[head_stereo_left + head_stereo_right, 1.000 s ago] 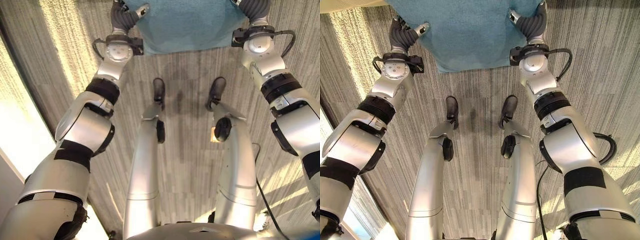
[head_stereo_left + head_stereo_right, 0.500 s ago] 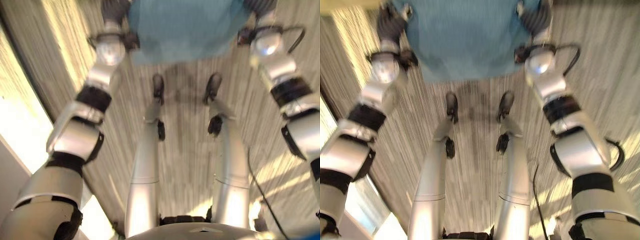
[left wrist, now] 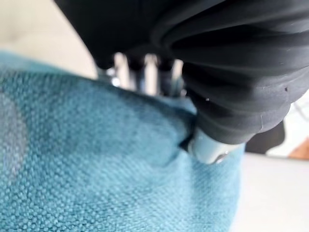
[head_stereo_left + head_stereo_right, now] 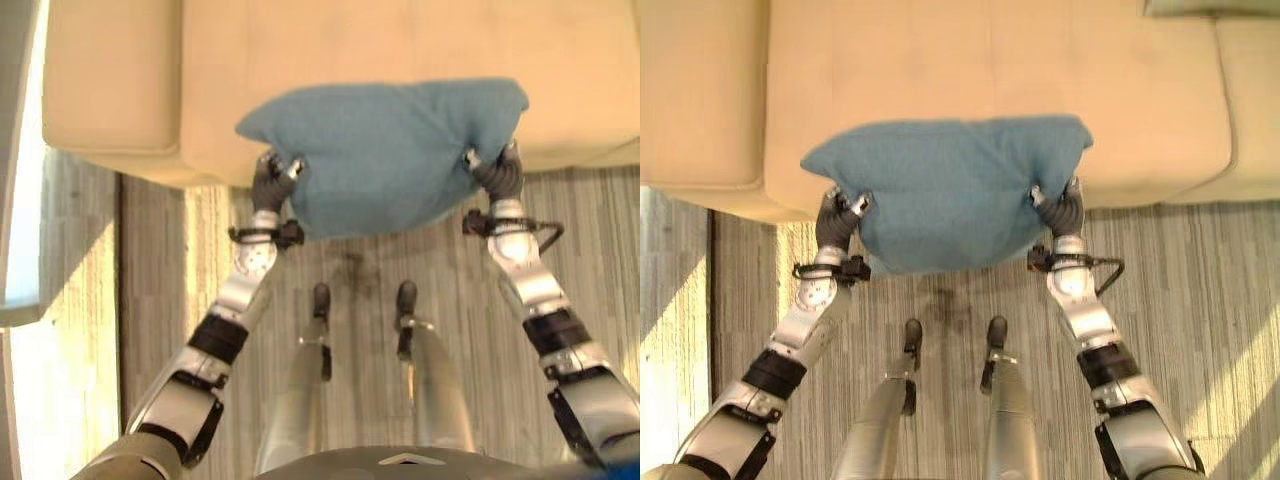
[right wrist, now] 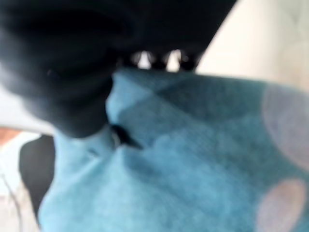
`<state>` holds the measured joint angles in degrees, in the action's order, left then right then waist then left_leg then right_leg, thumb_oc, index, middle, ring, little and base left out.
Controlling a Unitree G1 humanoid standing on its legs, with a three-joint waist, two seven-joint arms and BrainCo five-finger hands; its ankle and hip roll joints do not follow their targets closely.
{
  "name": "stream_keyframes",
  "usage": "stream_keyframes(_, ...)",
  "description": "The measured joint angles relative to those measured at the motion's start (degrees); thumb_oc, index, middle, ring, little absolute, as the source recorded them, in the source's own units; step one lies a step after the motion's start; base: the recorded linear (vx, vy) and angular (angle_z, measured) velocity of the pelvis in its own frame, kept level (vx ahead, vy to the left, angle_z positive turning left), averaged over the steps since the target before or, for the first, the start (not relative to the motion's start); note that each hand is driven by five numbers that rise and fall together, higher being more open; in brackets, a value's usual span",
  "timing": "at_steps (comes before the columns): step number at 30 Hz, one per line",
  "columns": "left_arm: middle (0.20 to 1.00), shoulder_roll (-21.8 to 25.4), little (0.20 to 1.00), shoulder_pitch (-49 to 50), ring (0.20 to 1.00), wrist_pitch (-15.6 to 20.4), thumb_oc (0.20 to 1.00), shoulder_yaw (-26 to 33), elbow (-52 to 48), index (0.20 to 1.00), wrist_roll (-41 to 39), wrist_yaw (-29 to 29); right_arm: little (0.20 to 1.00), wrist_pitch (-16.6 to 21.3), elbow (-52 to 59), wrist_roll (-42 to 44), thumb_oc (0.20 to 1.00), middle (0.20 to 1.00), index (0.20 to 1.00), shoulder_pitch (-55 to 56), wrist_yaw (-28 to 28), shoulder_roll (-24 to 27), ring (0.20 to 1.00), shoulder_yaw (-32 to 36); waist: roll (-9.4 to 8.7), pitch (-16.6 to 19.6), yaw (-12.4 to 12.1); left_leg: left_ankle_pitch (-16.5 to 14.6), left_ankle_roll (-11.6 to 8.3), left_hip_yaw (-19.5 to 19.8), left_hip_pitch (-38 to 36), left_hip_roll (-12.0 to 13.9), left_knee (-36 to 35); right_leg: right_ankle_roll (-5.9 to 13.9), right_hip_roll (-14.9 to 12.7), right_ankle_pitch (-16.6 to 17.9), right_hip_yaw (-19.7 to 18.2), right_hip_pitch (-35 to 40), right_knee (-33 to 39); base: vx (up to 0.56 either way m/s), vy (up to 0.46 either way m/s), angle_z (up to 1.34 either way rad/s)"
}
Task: Pick up all the scattered cushions and arrange them neatly on the sofa.
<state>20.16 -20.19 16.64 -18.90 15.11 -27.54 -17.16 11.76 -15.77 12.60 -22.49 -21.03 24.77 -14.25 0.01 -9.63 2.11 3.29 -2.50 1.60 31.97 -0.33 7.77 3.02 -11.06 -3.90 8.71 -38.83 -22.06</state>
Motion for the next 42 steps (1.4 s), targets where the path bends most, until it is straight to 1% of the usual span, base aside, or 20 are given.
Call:
stream_keyframes(8,0.2,0.5,0.2,12.2,0.2,-0.2,0.2,1.6,-5.8,0.2,0.1,3.6,0.2,-0.1,5.7,-1.7,0.2,0.2,0.2,11.3,6.1,0.0,0.2,1.6,0.21,0.3,0.2,0.1,0.53,0.4,-15.9,0.9,-5.9,1.02,1.3,0.4,1.1,17.1,7.6,0.19,0.082,-0.01)
stream_keyframes(15,0.2,0.8,0.2,13.8,0.2,-1.8,0.2,3.4,-6.0,0.2,1.4,6.0,0.2,-0.2,6.0,-2.8,0.2,0.2,0.2,11.9,9.7,-0.1,0.2,3.3,0.24,0.4,0.0,-0.8,1.86,-1.9,-23.5,0.1,-7.6,2.04,1.6,2.5,-0.5,23.9,10.8,0.06,0.144,-0.18)
stream_keyframes(19,0.2,0.7,0.2,14.9,0.2,-2.7,0.2,4.2,-6.0,0.2,2.5,6.6,0.2,-0.7,6.3,-2.8,0.2,0.2,0.2,13.0,10.7,-0.1,0.2,3.6,0.39,0.3,0.2,-2.9,3.55,-3.6,-26.2,-0.1,-6.7,4.44,0.7,3.4,-3.6,20.4,0.5,0.08,0.058,-0.26)
stream_keyframes(21,0.2,0.5,0.2,15.9,0.2,-2.8,0.2,4.4,-6.0,0.2,2.8,7.2,0.2,-0.7,6.3,-2.8,0.2,0.2,0.2,14.4,11.2,-0.2,0.2,3.7,0.28,0.4,0.3,-3.6,3.85,-3.7,-27.7,-0.2,-6.9,5.81,0.4,2.1,-5.0,19.0,-2.9,0.12,-0.05,-0.11)
stream_keyframes(23,0.2,0.7,0.2,16.7,0.2,-2.8,0.2,5.1,-6.2,0.2,3.7,7.4,0.2,-0.8,6.6,-2.9,0.2,0.2,0.2,14.9,12.2,-0.1,0.2,3.8,-0.44,0.9,0.3,-3.6,3.92,-3.6,-27.2,0.1,-7.6,5.88,1.4,1.1,-4.8,17.9,3.5,0.29,-0.139,-0.05)
stream_keyframes(25,0.2,0.5,0.2,16.7,0.2,-3.3,0.2,5.5,-6.2,0.2,3.9,7.4,0.2,-0.9,7.1,-3.5,0.2,0.2,0.2,15.4,12.5,-0.1,0.2,4.0,-0.3,0.8,0.7,-3.6,3.93,-1.8,-26.3,0.8,-7.3,6.1,3.3,1.4,-5.2,17.8,8.6,0.28,-0.154,0.2)
stream_keyframes(26,0.2,0.4,0.2,16.8,0.2,-3.9,0.2,5.4,-6.2,0.2,4.0,7.6,0.2,-1.2,7.1,-3.9,0.2,0.2,0.2,16.2,12.9,0.0,0.2,4.3,-0.59,0.9,1.3,-3.5,3.59,0.0,-26.2,1.0,-7.2,6.07,4.6,2.1,-6.8,19.6,12.0,0.26,-0.184,0.62)
stream_keyframes(28,0.2,-0.3,0.2,16.8,0.2,-4.4,0.2,4.7,-6.0,0.2,4.2,8.2,0.2,-1.5,6.9,-3.9,0.2,0.2,0.2,17.4,13.0,0.4,0.2,5.1,-0.41,0.7,2.4,-3.1,2.66,2.6,-27.4,1.4,-8.0,4.45,5.5,5.7,-7.0,22.1,12.9,0.19,-0.138,0.77)
stream_keyframes(29,0.2,-1.4,0.2,16.8,0.2,-5.0,0.2,4.2,-6.0,0.2,4.5,8.4,0.2,-1.8,6.9,-4.0,0.2,0.2,0.2,18.4,13.0,0.8,0.2,5.9,0.45,0.6,2.5,-3.1,2.5,4.0,-28.2,2.4,-8.6,3.64,7.0,5.1,-7.3,23.1,11.8,0.11,-0.063,0.84)
stream_keyframes(30,0.2,-2.9,0.2,17.3,0.2,-5.1,0.2,3.4,-6.2,0.2,4.5,8.5,0.2,-2.2,6.9,-4.0,0.2,0.2,0.2,19.5,13.0,1.2,0.2,7.2,1.16,0.8,2.8,-3.3,1.46,5.2,-29.7,3.8,-8.1,1.18,8.0,3.1,-5.2,24.8,10.9,0.25,-0.2,0.67)
stream_keyframes(32,0.2,-3.5,0.2,17.7,0.2,-5.1,0.2,3.3,-6.3,0.2,4.5,8.5,0.2,-2.2,7.6,-4.0,0.2,0.2,0.2,19.7,13.0,1.2,0.2,7.7,0.75,1.2,1.7,-3.6,0.48,4.9,-29.9,4.5,-5.3,-1.53,9.1,1.5,-4.3,25.7,9.3,0.18,-0.256,0.46)
stream_keyframes(33,0.2,-4.2,0.2,16.4,0.2,-5.1,0.2,2.8,-5.5,0.2,4.4,8.7,0.2,-2.1,8.1,-4.0,0.2,0.2,0.2,20.4,13.0,1.2,0.2,9.5,0.47,1.1,2.5,-2.4,-2.69,5.6,-25.3,4.0,1.9,-2.74,9.6,0.1,-3.7,26.5,8.8,0.1,-0.229,0.95)
stream_keyframes(34,0.2,-4.6,0.2,15.1,0.2,-5.1,0.2,2.1,-5.0,0.2,4.4,9.0,0.2,-2.2,7.9,-4.0,0.2,0.2,0.2,20.6,12.9,1.2,0.2,10.3,-0.85,1.0,3.4,-1.2,-4.26,5.2,-20.8,2.9,9.3,-3.51,8.6,-0.3,-3.3,26.8,8.9,0.07,-0.164,1.12)
stream_keyframes(35,0.2,-4.6,0.2,14.8,0.2,-5.1,0.2,1.7,-4.9,0.2,4.4,9.2,0.2,-2.3,7.8,-4.0,0.2,0.2,0.2,20.5,12.6,1.2,0.2,10.6,-1.97,1.0,3.1,1.0,-4.22,3.6,-18.4,2.5,13.6,-5.18,8.3,-0.8,-3.0,27.3,8.9,0.07,-0.077,0.6)
stream_keyframes(36,0.2,-4.4,0.2,14.9,0.2,-5.1,0.2,1.6,-4.9,0.2,4.3,9.2,0.2,-2.3,7.9,-4.0,0.2,0.2,0.2,20.4,12.2,1.1,0.2,10.5,-2.81,1.2,2.5,2.0,-4.04,2.5,-17.4,2.9,15.8,-5.32,8.3,-0.9,-3.0,27.5,9.2,0.17,-0.034,0.11)
stream_keyframes(37,0.2,-3.6,0.2,14.9,0.2,-5.1,0.2,1.6,-5.0,0.2,3.9,9.3,0.2,-2.1,8.4,-4.0,0.2,0.2,0.2,20.1,11.7,1.1,0.2,10.5,-3.1,1.5,1.3,-0.2,-2.31,0.4,-15.7,3.2,19.6,-5.69,9.0,-1.1,-2.2,28.4,10.1,0.24,-0.023,0.04)
stream_keyframes(38,0.2,-3.5,0.2,14.7,0.2,-5.1,0.2,1.6,-5.0,0.2,3.9,9.3,0.2,-2.1,8.7,-3.9,0.2,0.2,0.2,20.2,11.6,1.1,0.2,10.5,-3.2,1.6,1.5,-1.5,-1.84,-0.2,-15.7,3.2,18.4,-5.78,9.4,-1.2,-1.7,29.0,10.9,0.21,0.002,0.14)
stream_keyframes(40,0.2,-3.6,0.2,14.1,0.2,-5.1,0.2,1.5,-5.0,0.2,3.8,9.3,0.2,-2.1,9.0,-3.8,0.2,0.2,0.2,20.2,11.4,1.1,0.2,11.0,-3.2,2.1,1.6,-2.5,-1.34,-1.3,-16.4,3.2,10.6,-5.27,10.1,-0.9,-1.4,29.5,12.9,0.18,0.087,0.22)
stream_keyframes(41,0.2,-3.6,0.2,13.3,0.2,-5.2,0.2,1.5,-5.0,0.2,3.9,9.3,0.2,-2.1,8.8,-3.8,0.2,0.2,0.2,19.9,11.2,1.1,0.2,11.2,-3.71,1.9,1.3,-2.5,-1.3,-1.2,-16.8,3.3,3.9,-4.27,11.1,0.5,-1.3,30.2,14.1,0.29,0.175,0.08)
stream_keyframes(42,0.2,-3.4,0.2,13.4,0.2,-5.2,0.2,1.5,-5.0,0.2,3.9,9.3,0.2,-2.1,8.4,-3.8,0.2,0.2,0.2,19.9,11.0,0.9,0.2,11.1,-3.97,2.0,1.2,-2.5,-1.24,-1.0,-17.3,3.3,0.5,-3.58,11.6,1.1,-1.5,31.1,15.7,0.21,0.14,-0.11)
